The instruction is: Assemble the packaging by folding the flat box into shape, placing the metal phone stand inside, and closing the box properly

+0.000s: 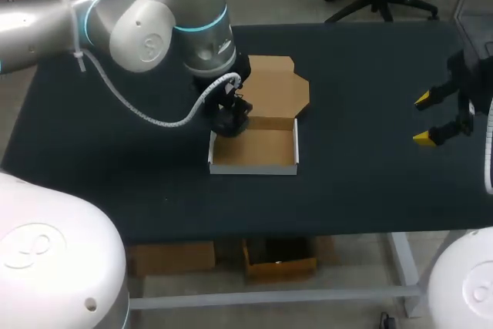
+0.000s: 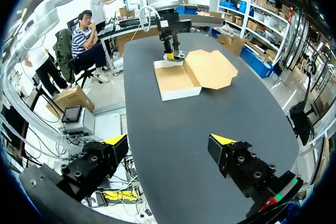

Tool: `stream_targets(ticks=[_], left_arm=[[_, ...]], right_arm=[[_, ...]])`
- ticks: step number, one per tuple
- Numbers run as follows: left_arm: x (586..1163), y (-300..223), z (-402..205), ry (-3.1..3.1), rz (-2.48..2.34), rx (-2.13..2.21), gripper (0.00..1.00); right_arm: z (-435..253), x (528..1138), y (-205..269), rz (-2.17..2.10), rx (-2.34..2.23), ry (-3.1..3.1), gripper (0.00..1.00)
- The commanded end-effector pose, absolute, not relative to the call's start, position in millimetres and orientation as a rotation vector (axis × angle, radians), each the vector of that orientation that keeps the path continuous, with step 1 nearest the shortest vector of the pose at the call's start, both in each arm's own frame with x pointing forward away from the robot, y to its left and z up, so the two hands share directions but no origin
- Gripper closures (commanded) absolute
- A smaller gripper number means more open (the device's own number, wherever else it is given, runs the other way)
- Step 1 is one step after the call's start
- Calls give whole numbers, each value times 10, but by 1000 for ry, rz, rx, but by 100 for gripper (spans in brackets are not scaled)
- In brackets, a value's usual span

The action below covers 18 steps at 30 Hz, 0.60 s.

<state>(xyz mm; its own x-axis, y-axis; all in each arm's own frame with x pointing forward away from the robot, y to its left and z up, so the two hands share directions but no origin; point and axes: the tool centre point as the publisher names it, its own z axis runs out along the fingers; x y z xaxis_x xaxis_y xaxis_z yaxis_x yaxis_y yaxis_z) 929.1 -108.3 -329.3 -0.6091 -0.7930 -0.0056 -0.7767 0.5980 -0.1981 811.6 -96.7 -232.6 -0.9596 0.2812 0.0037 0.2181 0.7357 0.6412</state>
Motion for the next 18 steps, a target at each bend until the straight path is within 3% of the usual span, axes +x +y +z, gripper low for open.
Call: stream_targets(ticks=[1,18], left_arm=[[9288,-1093,-3276,2720,-260,-1343,100],[9080,-1497,-3459,2695,-334,-1333,100]], right_arm=[[-2324,8109,-969,1033,409,2837,0],[-2324,8109,-969,1033,409,2837,0]])
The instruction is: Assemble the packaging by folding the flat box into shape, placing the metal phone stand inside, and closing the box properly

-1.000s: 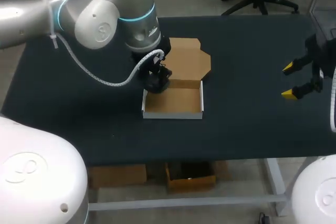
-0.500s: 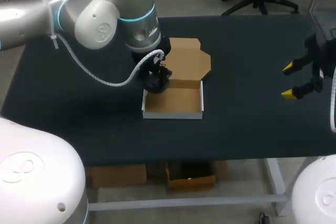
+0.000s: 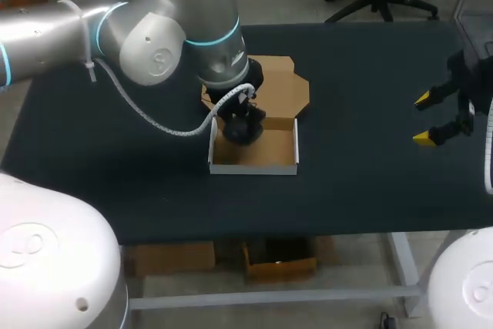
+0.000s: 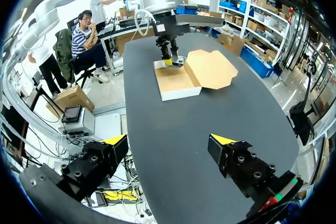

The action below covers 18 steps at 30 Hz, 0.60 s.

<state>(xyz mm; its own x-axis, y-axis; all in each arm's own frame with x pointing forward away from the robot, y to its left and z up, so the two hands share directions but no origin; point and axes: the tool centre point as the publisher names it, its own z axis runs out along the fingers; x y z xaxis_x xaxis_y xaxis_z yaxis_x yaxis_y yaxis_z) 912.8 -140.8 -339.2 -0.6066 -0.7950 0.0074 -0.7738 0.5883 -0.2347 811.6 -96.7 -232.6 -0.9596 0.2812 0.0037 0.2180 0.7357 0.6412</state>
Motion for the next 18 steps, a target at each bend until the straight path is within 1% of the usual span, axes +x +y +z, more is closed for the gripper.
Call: stream_targets(ticks=[1,18], left_arm=[[9078,-1508,-3466,2692,-336,-1332,100],[9081,-1665,-3694,2700,-347,-1318,100]], right_arm=[[-2324,8109,-969,1033,409,2837,0],[-2324,8109,-969,1033,409,2837,0]])
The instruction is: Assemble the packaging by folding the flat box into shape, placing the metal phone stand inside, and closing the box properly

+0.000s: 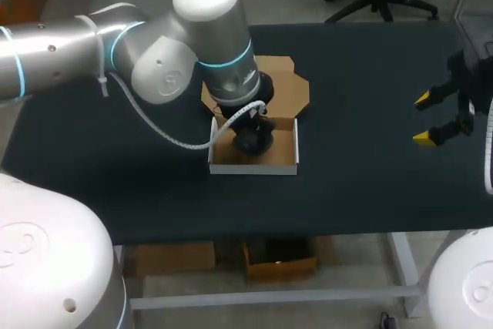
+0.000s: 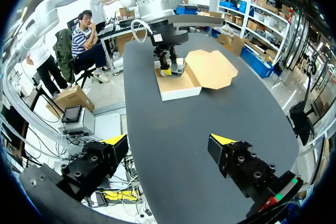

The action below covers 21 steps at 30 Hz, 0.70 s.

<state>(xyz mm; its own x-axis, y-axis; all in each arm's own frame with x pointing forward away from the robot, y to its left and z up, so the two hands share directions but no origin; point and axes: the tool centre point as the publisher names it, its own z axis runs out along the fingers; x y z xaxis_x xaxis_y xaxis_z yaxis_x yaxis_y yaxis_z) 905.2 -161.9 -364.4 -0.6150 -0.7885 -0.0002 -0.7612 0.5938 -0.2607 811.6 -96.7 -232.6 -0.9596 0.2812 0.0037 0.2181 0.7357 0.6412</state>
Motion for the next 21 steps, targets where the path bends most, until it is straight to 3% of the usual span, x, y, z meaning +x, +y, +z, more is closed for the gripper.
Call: stream_targets(ticks=[1,21], left_arm=[[9085,-1668,-3707,2701,-345,-1319,100],[9168,-1741,-3893,2715,-304,-1301,100]], right_arm=[[-2324,8109,-969,1033,409,2837,0],[-2324,8109,-969,1033,409,2837,0]])
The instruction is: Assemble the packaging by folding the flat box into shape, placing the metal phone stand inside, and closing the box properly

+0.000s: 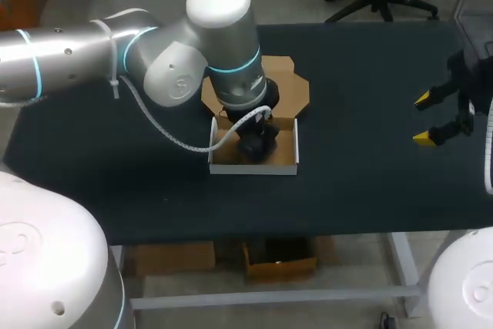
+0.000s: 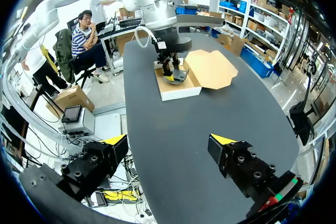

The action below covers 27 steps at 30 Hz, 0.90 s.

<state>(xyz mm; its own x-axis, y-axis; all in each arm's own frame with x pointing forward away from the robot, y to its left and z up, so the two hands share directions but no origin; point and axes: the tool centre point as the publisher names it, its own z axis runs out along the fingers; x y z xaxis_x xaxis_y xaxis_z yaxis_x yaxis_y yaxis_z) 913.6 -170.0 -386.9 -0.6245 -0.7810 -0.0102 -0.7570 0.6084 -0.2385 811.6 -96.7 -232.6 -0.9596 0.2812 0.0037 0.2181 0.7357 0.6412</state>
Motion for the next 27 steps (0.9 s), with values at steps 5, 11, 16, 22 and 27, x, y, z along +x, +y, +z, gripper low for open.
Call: stream_targets(ticks=[5,11,16,22,27], left_arm=[[9185,-1739,-3919,2712,-286,-1303,100],[9194,-1732,-3934,2705,-270,-1307,100],[9204,-1725,-3948,2705,-264,-1307,58],[9223,-1718,-3956,2698,-259,-1315,0],[9218,-1709,-3929,2693,-261,-1325,0]], right_arm=[[-2324,8109,-969,1033,409,2837,0],[-2324,8109,-969,1033,409,2837,0],[-2324,8109,-969,1033,409,2837,0],[-2324,8109,-969,1033,409,2837,0],[-2324,8109,-969,1033,409,2837,0]])
